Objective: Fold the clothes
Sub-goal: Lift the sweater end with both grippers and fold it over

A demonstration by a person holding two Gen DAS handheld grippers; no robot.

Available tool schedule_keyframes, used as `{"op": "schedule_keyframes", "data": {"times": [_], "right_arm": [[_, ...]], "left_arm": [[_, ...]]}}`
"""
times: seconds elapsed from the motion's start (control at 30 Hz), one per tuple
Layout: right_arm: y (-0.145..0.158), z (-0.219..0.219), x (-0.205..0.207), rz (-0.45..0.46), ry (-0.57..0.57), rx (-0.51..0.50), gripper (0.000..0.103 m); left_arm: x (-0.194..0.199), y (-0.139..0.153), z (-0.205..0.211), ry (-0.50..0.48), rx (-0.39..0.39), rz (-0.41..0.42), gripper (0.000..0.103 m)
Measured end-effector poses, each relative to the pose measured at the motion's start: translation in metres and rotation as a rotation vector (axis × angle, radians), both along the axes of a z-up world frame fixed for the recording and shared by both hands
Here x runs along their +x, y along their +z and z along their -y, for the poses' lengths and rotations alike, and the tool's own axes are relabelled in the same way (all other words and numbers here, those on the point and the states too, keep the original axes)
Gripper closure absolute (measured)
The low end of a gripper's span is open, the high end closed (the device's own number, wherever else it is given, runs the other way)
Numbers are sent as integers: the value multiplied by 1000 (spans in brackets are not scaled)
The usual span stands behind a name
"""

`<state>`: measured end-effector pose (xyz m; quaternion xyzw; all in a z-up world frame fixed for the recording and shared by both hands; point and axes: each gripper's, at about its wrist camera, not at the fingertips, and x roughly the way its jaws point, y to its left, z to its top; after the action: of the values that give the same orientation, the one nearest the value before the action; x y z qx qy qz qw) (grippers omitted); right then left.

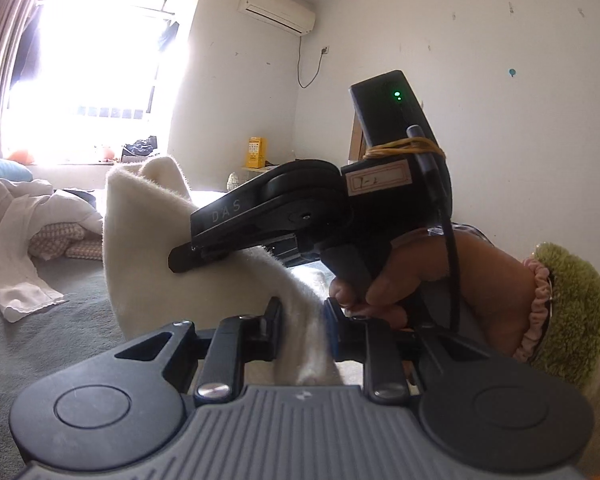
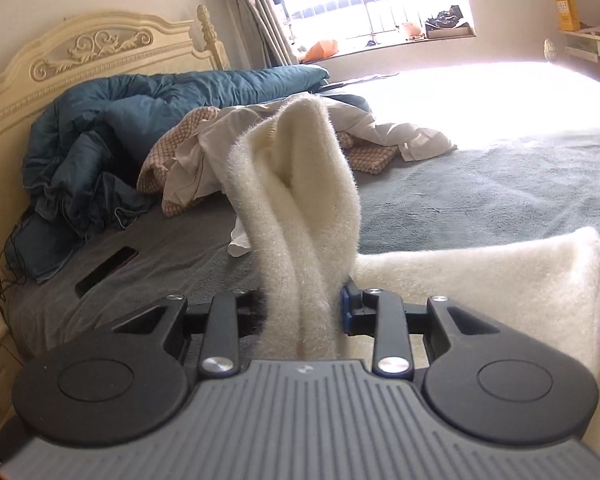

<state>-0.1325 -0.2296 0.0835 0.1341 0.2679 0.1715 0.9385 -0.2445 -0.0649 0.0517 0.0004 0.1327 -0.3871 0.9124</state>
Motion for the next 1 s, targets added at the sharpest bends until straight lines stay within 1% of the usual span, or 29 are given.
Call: {"op": "schedule_keyframes", "data": {"times": [0.27,0.4,0.53,0.67,0.77,1.0], "right_arm": [[-23,73,-10,-7,-81,246,75],[-40,107,-17,-33,-113,356,75],[-55,133,-21,-58,-138,430,75],[-76,161,-22,-110,-152,549,75],[-85,171,-19,-128,-147,605,75],[-96,183,-11,-149,-137,710,75]], "left_arm": [[7,-4,50,-93,77,2,81],[10,-13,74,-139,110,-12,80],[15,-21,96,-178,140,-24,80],[25,-28,108,-198,157,-40,80],[37,-33,114,-205,172,-43,80],[32,-26,128,-220,191,-37,80]]}}
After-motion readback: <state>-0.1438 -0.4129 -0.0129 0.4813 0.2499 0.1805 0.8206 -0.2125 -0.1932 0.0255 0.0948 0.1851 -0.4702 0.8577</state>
